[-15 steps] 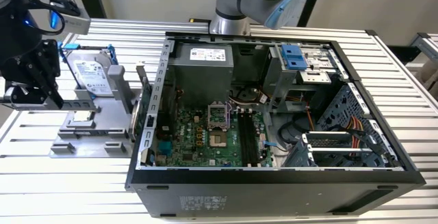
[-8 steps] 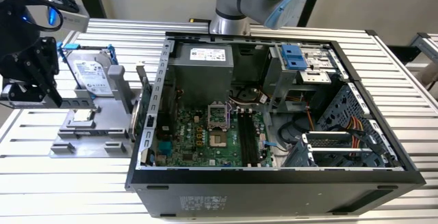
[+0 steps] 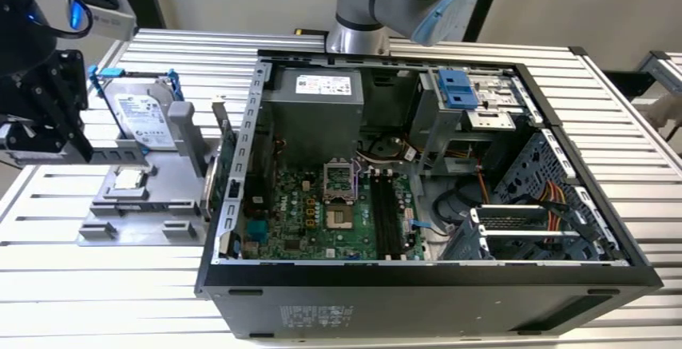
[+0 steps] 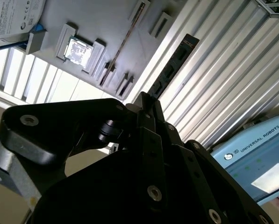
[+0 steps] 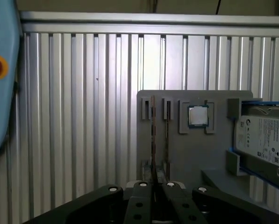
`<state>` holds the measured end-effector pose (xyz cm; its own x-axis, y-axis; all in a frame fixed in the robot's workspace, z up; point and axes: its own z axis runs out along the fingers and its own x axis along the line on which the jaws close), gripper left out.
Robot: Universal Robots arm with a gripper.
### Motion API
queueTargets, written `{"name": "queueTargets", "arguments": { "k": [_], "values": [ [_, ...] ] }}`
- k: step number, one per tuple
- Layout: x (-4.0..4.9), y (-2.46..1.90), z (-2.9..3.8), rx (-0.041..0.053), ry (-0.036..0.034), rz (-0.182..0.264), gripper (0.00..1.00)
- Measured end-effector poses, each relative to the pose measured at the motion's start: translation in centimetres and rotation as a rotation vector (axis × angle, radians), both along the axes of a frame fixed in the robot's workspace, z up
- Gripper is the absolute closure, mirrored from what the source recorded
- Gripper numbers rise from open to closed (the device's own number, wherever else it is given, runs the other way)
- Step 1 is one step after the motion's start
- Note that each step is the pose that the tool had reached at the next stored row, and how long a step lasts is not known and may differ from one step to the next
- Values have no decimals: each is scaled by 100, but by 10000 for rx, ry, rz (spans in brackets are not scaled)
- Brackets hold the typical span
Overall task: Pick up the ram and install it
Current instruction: 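Pick up the ram and move it above insertion slot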
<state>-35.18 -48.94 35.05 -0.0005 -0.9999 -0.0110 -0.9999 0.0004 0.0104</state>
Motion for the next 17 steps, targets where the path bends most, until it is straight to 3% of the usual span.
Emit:
{"name": "queueTargets", "arguments": {
  "k": [17],
  "values": [
    [-2,1,144,1,-1,-3,100]
  ]
}}
